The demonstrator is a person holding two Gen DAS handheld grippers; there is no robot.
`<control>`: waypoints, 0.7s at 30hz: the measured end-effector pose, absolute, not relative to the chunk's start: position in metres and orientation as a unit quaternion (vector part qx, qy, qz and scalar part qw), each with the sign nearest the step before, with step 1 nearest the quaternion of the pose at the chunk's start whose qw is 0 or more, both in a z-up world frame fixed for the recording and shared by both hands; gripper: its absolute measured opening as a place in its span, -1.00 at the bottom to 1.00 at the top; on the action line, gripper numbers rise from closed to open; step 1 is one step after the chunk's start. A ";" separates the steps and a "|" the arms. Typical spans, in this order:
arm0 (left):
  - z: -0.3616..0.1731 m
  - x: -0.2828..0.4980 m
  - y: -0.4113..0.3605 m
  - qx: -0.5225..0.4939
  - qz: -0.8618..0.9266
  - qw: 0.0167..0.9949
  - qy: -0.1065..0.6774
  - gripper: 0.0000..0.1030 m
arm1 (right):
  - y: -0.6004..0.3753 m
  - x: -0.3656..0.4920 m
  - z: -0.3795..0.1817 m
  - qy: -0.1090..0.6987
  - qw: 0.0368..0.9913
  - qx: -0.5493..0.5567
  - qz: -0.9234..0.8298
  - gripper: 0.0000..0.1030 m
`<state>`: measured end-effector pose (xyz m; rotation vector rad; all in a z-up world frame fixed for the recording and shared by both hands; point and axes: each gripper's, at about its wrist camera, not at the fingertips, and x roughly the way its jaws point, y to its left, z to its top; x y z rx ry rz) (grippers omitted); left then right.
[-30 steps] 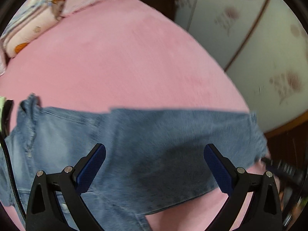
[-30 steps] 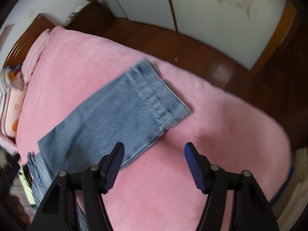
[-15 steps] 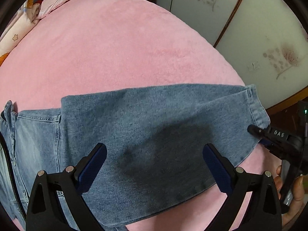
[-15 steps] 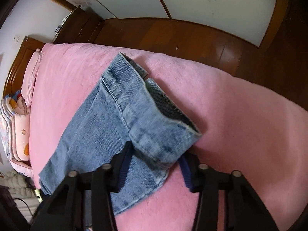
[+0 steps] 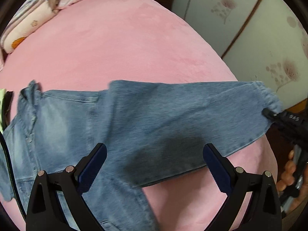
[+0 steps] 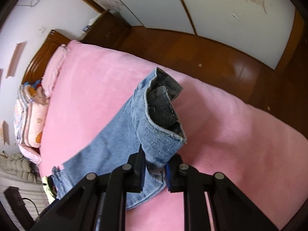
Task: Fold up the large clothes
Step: 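Grasp the jacket sleeve cuff with the right gripper and lift it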
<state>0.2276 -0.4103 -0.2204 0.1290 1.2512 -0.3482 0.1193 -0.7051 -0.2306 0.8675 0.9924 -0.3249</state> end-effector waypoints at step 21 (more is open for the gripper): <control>-0.124 0.205 -0.166 -0.047 -0.109 0.862 0.493 0.93 | -0.501 0.142 -0.043 0.346 0.877 0.333 -0.021 -0.70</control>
